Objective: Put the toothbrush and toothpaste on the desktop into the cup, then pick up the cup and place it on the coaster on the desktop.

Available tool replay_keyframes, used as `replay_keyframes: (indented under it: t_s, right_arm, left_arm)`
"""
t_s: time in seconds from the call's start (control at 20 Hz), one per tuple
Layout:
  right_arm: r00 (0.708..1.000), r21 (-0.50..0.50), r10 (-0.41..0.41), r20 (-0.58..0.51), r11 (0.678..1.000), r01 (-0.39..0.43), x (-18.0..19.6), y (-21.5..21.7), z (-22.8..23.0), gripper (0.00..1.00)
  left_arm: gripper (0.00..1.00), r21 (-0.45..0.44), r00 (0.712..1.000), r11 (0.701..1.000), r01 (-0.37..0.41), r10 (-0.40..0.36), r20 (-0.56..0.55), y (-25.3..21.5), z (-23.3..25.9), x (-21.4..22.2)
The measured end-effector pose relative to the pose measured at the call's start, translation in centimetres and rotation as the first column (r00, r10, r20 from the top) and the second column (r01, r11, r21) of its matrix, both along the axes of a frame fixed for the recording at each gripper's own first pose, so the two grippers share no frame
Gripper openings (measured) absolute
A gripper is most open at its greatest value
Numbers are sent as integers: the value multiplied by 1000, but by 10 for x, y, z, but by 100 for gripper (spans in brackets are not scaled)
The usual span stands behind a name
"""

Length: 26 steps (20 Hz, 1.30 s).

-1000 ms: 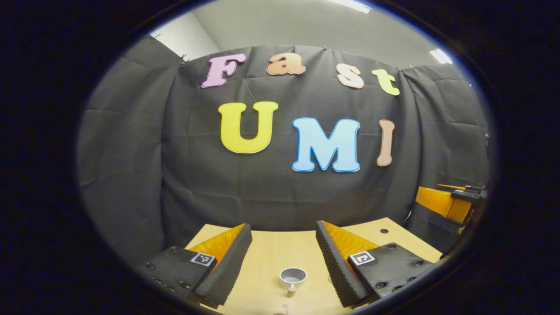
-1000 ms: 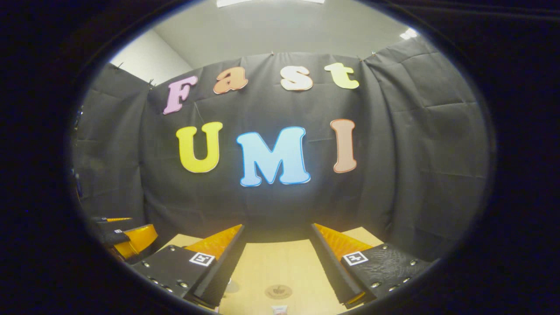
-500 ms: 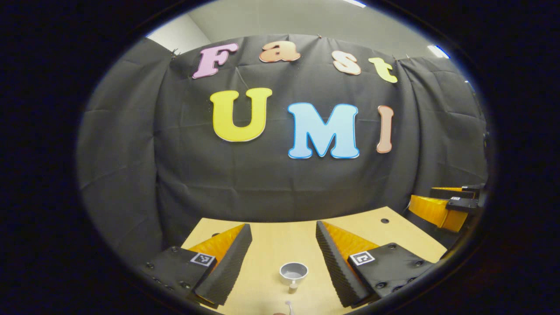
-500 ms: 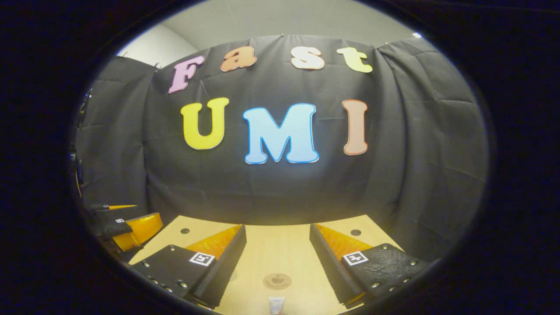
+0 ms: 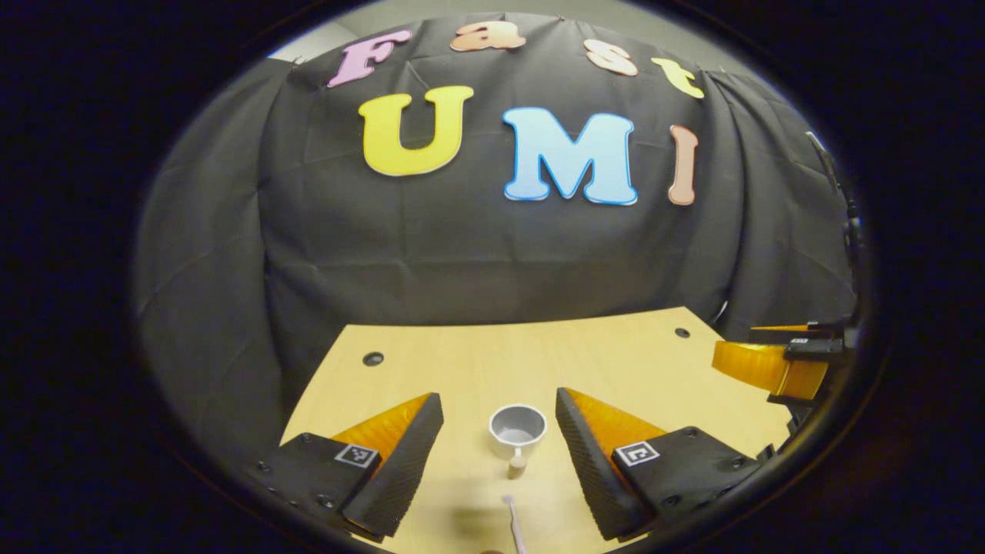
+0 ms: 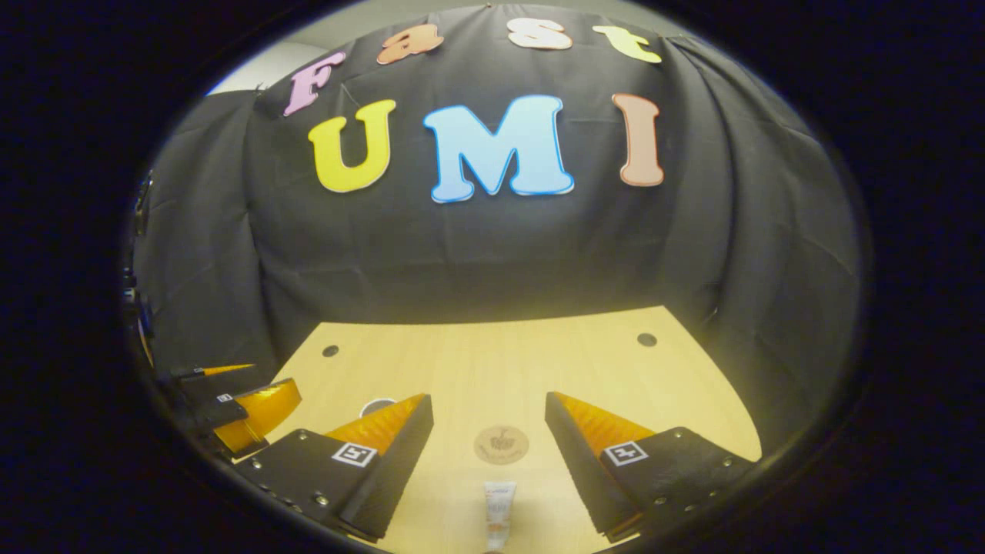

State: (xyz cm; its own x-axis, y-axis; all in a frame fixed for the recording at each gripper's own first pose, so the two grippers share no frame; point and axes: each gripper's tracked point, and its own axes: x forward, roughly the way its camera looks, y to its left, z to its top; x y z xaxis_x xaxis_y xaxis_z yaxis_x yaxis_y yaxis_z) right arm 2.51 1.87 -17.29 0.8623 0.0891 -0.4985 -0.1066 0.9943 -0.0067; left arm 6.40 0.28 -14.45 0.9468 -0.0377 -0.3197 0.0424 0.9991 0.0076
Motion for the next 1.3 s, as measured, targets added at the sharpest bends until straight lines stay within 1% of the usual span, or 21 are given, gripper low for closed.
replay_keyframes:
  t_s: [0.15, 0.3, 0.4, 0.55, 0.6, 0.65, 0.75, 0.8, 0.9, 0.95, 1.0, 1.05, 1.2, 1.3]
  right_arm:
    - [995, -8, -7, -100, 1000, 7, -6, -5, -36, 93]
    - [980, -17, -26, -196, 1000, 24, -16, -12, -70, 93]
    - [962, -28, -38, -272, 999, 31, -28, -18, -97, 93]
    - [925, -48, -49, -378, 998, 33, -44, -22, -130, 93]
    - [912, -55, -50, -408, 998, 30, -49, -23, -142, 93]
    - [900, -58, -49, -433, 998, 27, -53, -25, -152, 93]
    - [875, -62, -54, -481, 998, 27, -60, -25, -172, 93]
    - [863, -64, -56, -502, 998, 28, -64, -25, -181, 93]
    - [837, -68, -58, -544, 997, 25, -72, -25, -196, 93]
    - [828, -68, -58, -558, 997, 24, -73, -26, -203, 93]
    - [823, -69, -58, -566, 997, 23, -74, -28, -207, 93]
    - [816, -76, -60, -575, 997, 20, -76, -28, -214, 93]
    - [784, -89, -66, -617, 996, 13, -83, -31, -231, 93]
    - [768, -101, -69, -637, 995, 6, -87, -34, -241, 93]
  left_arm:
    - [96, -26, 997, 1000, -10, 7, -78, 3, -37, 2]
    - [96, -43, 987, 999, -15, 8, -159, 4, -76, -1]
    - [96, -56, 975, 998, -12, -1, -223, 2, -103, -5]
    - [96, -79, 949, 997, -21, -5, -315, -2, -141, -16]
    - [100, -84, 939, 996, -26, -5, -345, -2, -154, -20]
    - [96, -88, 927, 996, -27, -8, -374, -2, -165, -23]
    - [96, -92, 900, 995, -33, -10, -435, -4, -189, -29]
    - [96, -94, 882, 995, -36, -12, -471, -4, -203, -34]
    - [97, -109, 837, 993, -56, -13, -548, -5, -228, -47]
    - [98, -122, 815, 990, -65, -17, -579, -7, -240, -49]
    - [100, -131, 798, 989, -75, -19, -603, -9, -252, -53]
    - [98, -134, 783, 988, -83, -19, -622, -8, -261, -55]
    - [98, -116, 742, 988, -104, -1, -671, 0, -279, -67]
    - [98, -101, 726, 989, -111, 11, -688, 4, -287, -71]
